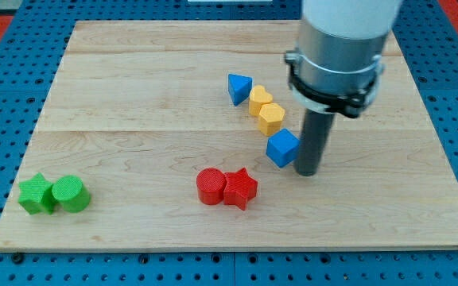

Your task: Push the blue blue to the left of blue triangle

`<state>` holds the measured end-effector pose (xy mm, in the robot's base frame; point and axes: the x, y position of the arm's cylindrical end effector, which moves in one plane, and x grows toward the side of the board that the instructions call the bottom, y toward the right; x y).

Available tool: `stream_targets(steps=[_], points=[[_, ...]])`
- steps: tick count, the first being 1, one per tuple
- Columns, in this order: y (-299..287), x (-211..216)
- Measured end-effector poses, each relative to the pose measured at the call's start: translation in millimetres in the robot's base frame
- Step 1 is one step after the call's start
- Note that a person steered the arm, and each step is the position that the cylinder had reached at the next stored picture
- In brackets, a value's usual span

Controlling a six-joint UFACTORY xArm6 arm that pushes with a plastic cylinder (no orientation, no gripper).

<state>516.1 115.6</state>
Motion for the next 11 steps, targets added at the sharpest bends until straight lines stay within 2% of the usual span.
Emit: stream_targets(steps=[1, 2, 4, 5, 7, 8, 9, 10, 11], points=[[48.5, -6.3], [48.0, -28.2], [-87.4, -23.6], [-115.9, -23.6], [-69.9, -24.1], [-80.9, -39.3], [-137.2, -58.9], [-164.8, -57.0], [-166.6, -43.4]])
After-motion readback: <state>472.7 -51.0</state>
